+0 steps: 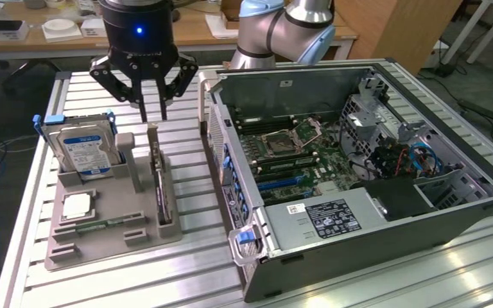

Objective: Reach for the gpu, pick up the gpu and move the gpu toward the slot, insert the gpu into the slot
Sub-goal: 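Pick up the gpu and move the gpu toward the slot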

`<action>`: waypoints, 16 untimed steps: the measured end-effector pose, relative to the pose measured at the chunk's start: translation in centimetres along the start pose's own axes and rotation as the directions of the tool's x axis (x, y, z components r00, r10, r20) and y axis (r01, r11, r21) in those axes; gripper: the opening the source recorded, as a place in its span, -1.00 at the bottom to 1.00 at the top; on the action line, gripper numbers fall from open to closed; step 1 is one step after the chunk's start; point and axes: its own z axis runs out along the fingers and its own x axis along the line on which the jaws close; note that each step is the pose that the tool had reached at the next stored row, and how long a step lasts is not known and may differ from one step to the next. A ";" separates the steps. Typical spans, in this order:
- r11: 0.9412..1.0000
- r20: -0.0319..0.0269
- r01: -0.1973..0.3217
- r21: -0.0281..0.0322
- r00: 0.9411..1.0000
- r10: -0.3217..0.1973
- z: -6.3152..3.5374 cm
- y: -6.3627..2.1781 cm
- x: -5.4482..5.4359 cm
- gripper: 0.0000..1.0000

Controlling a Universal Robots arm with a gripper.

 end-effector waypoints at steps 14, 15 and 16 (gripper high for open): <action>1.000 0.001 0.000 0.003 1.000 0.000 1.16 -0.90 0.0 -0.29; 1.000 0.001 0.000 0.003 1.000 0.000 1.24 -0.92 0.0 -0.29; 1.000 0.001 0.000 0.003 1.000 0.000 1.30 -0.92 0.0 -0.29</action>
